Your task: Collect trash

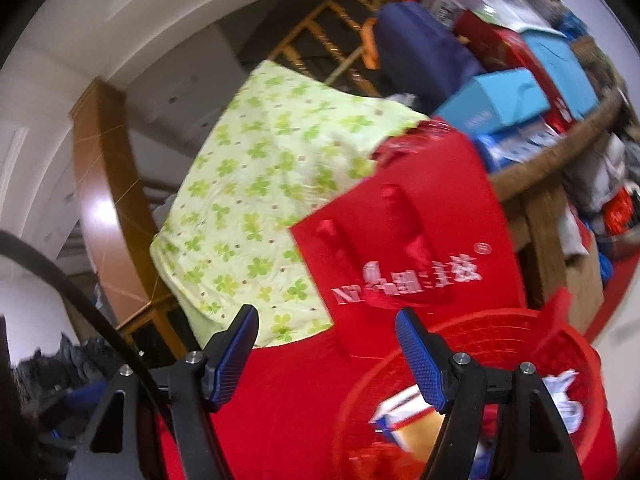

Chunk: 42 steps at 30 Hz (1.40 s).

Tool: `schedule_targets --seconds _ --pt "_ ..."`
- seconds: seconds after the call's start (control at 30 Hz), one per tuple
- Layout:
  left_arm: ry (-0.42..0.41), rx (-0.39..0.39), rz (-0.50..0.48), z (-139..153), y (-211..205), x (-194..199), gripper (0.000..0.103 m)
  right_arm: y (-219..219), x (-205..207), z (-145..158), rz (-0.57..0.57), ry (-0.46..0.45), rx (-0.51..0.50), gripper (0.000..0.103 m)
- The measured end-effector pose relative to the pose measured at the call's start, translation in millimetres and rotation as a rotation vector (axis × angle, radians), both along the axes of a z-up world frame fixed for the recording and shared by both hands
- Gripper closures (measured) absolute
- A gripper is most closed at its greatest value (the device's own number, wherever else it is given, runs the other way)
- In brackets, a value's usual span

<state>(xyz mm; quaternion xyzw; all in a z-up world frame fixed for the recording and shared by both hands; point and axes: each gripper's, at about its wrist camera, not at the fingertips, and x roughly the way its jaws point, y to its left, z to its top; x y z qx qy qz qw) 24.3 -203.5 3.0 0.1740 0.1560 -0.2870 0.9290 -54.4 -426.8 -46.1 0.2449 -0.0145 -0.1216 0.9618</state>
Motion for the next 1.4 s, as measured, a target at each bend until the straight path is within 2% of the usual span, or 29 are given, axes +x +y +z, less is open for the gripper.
schedule_targets --seconds 0.23,0.47,0.73,0.83,0.97,1.1,1.4 --pt "-0.005 -0.020 0.107 3.2 46.5 11.7 0.006 51.4 21.3 2.0 0.062 0.023 -0.098 0.028" --pt "0.031 -0.051 0.177 1.1 82.3 24.0 0.005 86.7 29.7 -9.9 0.109 0.081 -0.115 0.028" --pt "0.096 -0.047 0.245 -24.0 107.4 40.0 0.004 126.2 42.0 -36.3 0.161 0.256 -0.214 0.027" --pt "0.110 -0.042 0.265 -29.1 112.9 43.6 0.004 137.7 40.1 -41.0 0.169 0.279 -0.264 0.027" --pt "0.117 -0.038 0.290 -30.6 117.8 45.4 0.004 140.5 28.9 -43.5 0.160 0.305 -0.238 0.027" --pt "0.104 -0.035 0.299 -24.9 116.8 40.9 0.004 137.1 9.9 -33.4 0.119 0.335 -0.218 0.027" --pt "0.046 -0.034 0.266 3.3 106.7 8.4 0.004 130.7 -47.1 25.1 -0.049 0.318 -0.290 0.023"
